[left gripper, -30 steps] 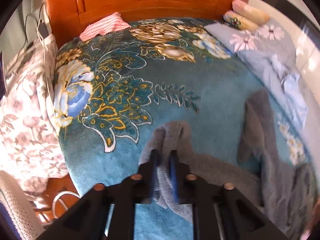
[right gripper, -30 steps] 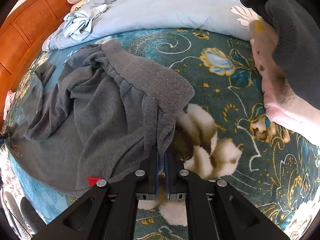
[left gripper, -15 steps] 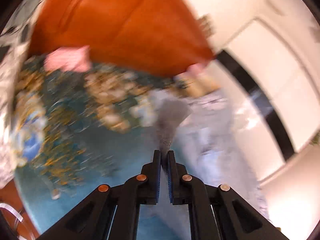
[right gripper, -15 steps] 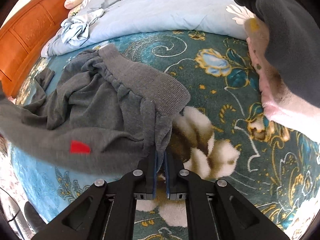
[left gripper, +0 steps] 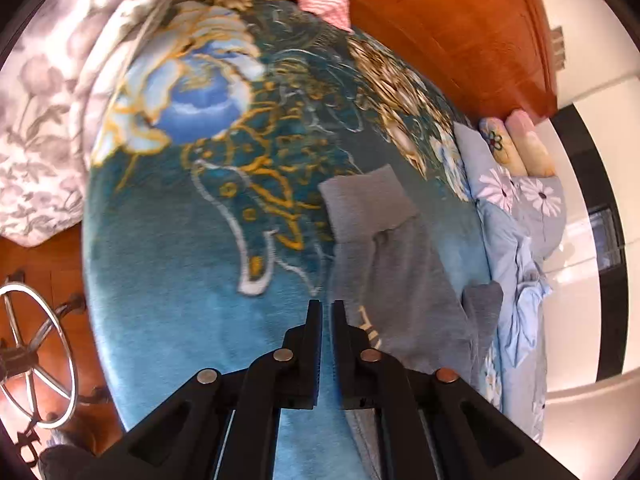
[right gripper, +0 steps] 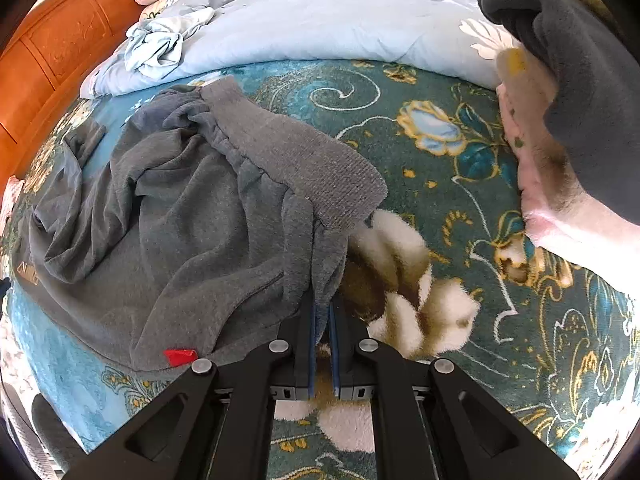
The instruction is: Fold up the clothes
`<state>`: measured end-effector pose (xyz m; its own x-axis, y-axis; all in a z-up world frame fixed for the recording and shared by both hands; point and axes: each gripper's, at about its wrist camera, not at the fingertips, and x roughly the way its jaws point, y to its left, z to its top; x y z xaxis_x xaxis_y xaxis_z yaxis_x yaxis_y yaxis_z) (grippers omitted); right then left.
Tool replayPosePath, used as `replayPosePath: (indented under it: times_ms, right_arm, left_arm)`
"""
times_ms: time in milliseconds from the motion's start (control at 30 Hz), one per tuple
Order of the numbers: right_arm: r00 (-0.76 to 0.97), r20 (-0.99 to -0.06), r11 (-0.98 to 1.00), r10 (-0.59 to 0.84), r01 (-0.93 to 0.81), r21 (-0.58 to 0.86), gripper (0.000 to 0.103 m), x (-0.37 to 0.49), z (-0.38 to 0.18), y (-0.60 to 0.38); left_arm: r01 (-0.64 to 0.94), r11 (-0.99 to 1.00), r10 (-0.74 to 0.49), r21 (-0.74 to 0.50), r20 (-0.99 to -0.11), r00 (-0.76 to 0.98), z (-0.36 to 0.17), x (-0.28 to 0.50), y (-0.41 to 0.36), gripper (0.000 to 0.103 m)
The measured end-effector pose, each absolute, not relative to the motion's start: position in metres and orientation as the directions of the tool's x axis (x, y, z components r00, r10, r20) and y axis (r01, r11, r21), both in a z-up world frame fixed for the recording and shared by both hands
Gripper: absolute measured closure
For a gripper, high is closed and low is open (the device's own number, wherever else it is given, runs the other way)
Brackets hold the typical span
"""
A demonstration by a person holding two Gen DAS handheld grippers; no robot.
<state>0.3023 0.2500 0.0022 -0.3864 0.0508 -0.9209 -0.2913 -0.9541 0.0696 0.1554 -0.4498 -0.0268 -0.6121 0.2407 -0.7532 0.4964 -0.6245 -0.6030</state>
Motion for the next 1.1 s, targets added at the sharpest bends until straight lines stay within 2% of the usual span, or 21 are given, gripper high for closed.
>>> replayPosePath:
  times_ms: [100, 233, 300, 500, 600, 700, 867, 933, 1000, 1100]
  right_arm:
    - [-0.390, -0.919, -0.950, 0.051, -0.303, 0.076, 0.098, 0.306, 0.004, 0.252]
    - [-0.393, -0.917, -0.948, 0.067, -0.313, 0.065, 0.098, 0.307, 0.009, 0.251]
    - [-0.394, -0.915, -0.946, 0.082, -0.319, 0.053, 0.098, 0.307, 0.011, 0.249]
    - [-0.410, -0.902, -0.931, 0.135, -0.364, 0.026, 0.098, 0.313, 0.017, 0.245]
    - [-0.405, -0.902, -0.918, 0.148, -0.396, 0.027, 0.098, 0.320, 0.016, 0.246]
    - [-0.414, -0.900, -0.905, 0.136, -0.422, 0.058, 0.098, 0.327, 0.017, 0.249]
    - [-0.507, -0.860, -0.865, 0.064, -0.458, 0.206, 0.098, 0.336, 0.025, 0.265]
    - [-0.548, -0.836, -0.815, 0.028, -0.497, 0.299, 0.090, 0.337, 0.024, 0.280]
    - [-0.564, -0.825, -0.798, 0.036, -0.513, 0.316, 0.076, 0.334, 0.021, 0.287]
    - [-0.603, -0.798, -0.775, -0.018, -0.495, 0.392, 0.063, 0.321, 0.012, 0.291]
  left_arm:
    - [0.484, -0.655, 0.245, -0.580, -0.769, -0.590, -0.028, 0.142, -0.442, 0.092]
    - [0.479, -0.664, 0.260, -0.575, -0.778, -0.572, -0.034, 0.130, -0.435, 0.072]
    - [0.481, -0.676, 0.254, -0.559, -0.789, -0.560, -0.038, 0.126, -0.431, 0.069]
    - [0.470, -0.737, 0.200, -0.486, -0.821, -0.534, -0.039, 0.119, -0.421, 0.068]
    - [0.462, -0.743, 0.205, -0.484, -0.821, -0.532, -0.040, 0.116, -0.418, 0.071]
    - [0.454, -0.743, 0.215, -0.491, -0.818, -0.533, -0.039, 0.114, -0.417, 0.096]
    - [0.455, -0.725, 0.227, -0.517, -0.803, -0.552, -0.038, 0.116, -0.420, 0.098]
    - [0.455, -0.722, 0.234, -0.522, -0.802, -0.550, -0.039, 0.116, -0.420, 0.098]
    - [0.454, -0.718, 0.241, -0.527, -0.801, -0.549, -0.040, 0.116, -0.421, 0.098]
    - [0.454, -0.712, 0.251, -0.535, -0.799, -0.547, -0.041, 0.116, -0.421, 0.098]
